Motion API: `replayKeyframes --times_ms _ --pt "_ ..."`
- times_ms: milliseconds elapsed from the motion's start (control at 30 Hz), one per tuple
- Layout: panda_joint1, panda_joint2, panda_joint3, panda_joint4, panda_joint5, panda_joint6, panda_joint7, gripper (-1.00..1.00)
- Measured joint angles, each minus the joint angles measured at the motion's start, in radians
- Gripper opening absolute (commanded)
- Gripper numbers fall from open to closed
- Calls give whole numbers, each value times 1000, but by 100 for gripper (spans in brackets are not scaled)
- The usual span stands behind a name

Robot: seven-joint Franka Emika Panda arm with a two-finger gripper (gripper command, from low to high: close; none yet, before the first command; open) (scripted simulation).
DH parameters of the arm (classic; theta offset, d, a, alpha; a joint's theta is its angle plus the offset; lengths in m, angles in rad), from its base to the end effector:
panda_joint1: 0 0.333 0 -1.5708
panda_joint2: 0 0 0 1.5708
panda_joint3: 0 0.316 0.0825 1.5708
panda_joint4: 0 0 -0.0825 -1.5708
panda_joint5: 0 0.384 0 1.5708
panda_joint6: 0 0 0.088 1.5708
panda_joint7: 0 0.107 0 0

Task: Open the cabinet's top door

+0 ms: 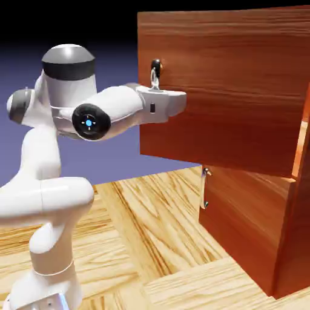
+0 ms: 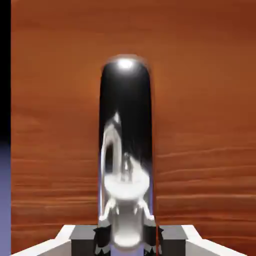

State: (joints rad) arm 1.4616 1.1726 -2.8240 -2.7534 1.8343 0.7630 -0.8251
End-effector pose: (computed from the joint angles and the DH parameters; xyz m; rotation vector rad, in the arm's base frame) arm 0.2187 -0.1114 0.5927 -1.7038 -0.0274 -1.1856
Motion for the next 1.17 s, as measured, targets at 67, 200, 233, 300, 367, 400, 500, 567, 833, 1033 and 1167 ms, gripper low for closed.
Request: replayKeyframes --times_ms 67,200,233,300,367,400,500,567,833,1033,1167 --pt "-27 -72 -6 37 -59 -54 -57 -100" --pt "-71 -217 -5 123 -181 -140 -174 -100" --pt "-80 -254 -2 147 -212 -158 -202 -100" --pt "-96 -326 4 197 -274 -187 -259 -100" --pt "-107 -399 11 249 -335 -211 -312 -100" --pt "-111 -435 15 276 -365 -221 -338 -100" --pt "-118 -544 28 362 -452 -244 -407 -100" --pt "-118 -616 38 421 -506 -255 -446 -100" --pt "-100 -906 81 682 -690 -292 -544 -100" --pt "-73 -1121 120 897 -786 -323 -550 -100" --pt "-45 -1249 140 1033 -824 -348 -526 100"
